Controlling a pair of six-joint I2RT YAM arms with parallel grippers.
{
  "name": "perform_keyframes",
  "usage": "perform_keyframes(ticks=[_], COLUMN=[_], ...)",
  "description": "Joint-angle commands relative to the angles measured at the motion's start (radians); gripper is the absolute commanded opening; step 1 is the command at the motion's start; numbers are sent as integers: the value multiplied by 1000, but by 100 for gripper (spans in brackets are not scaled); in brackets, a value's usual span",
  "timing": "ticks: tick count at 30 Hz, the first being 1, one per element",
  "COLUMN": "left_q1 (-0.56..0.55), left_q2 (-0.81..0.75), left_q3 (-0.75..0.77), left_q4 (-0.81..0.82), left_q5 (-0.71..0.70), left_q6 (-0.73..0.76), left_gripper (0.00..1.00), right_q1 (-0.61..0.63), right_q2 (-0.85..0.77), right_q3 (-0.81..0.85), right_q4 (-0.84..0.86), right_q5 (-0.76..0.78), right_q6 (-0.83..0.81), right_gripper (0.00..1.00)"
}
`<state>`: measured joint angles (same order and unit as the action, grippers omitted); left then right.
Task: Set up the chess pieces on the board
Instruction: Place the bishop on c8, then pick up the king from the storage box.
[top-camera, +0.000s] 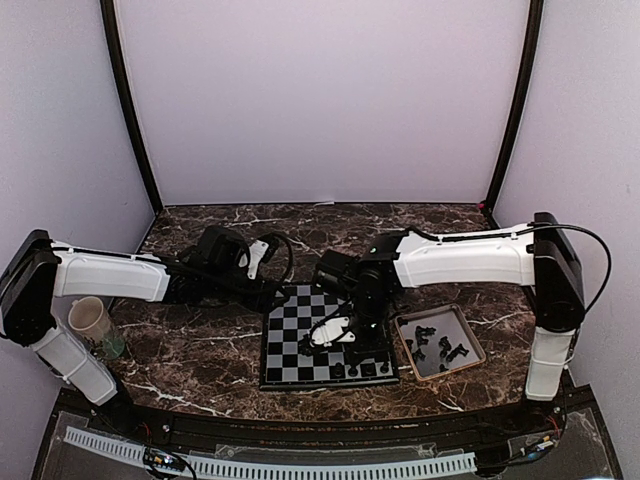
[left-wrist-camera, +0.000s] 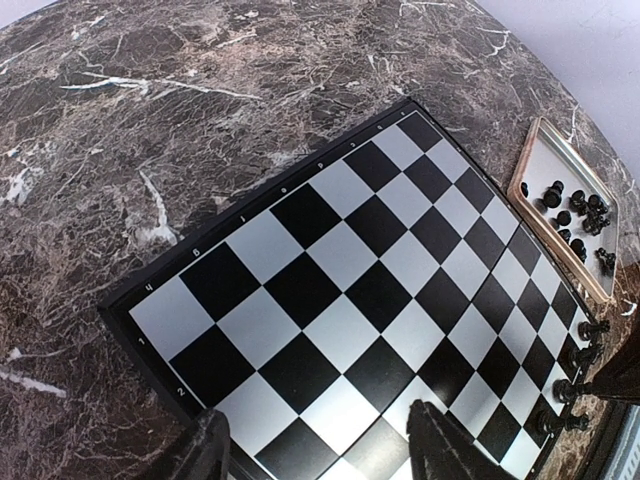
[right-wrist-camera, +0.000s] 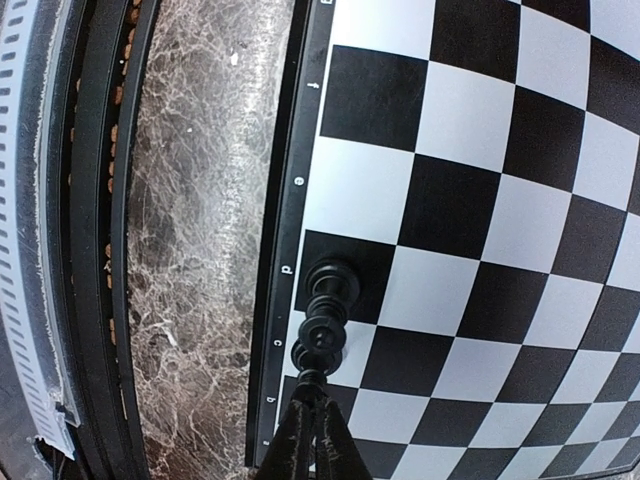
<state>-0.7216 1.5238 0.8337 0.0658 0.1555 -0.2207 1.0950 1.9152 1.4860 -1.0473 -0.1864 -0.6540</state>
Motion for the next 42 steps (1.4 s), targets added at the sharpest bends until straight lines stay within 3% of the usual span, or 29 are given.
perform_keyframes(ticks=[1, 17, 26, 33, 42], left_q1=[4, 4, 4, 4, 5], left_q2=[-19, -14, 5, 13, 31], left_q3=[-14, -6, 8, 16, 31], left_q4=[9, 6, -7, -2, 5], left_q5=[9, 15, 31, 42, 67], left_q6=[0, 5, 9, 11, 9], left_gripper=[63, 63, 63, 63, 63], right_q1=[13, -5, -240, -454, -569], right_q2=[19, -51, -169, -286, -356], right_q3=[0, 19, -98, -222, -379], right_q4=[12, -28, 14, 60, 105], right_q5=[-7, -30, -133, -62, -21], right_q6=[5, 6, 20, 20, 6], right_gripper=[7, 25, 25, 23, 21])
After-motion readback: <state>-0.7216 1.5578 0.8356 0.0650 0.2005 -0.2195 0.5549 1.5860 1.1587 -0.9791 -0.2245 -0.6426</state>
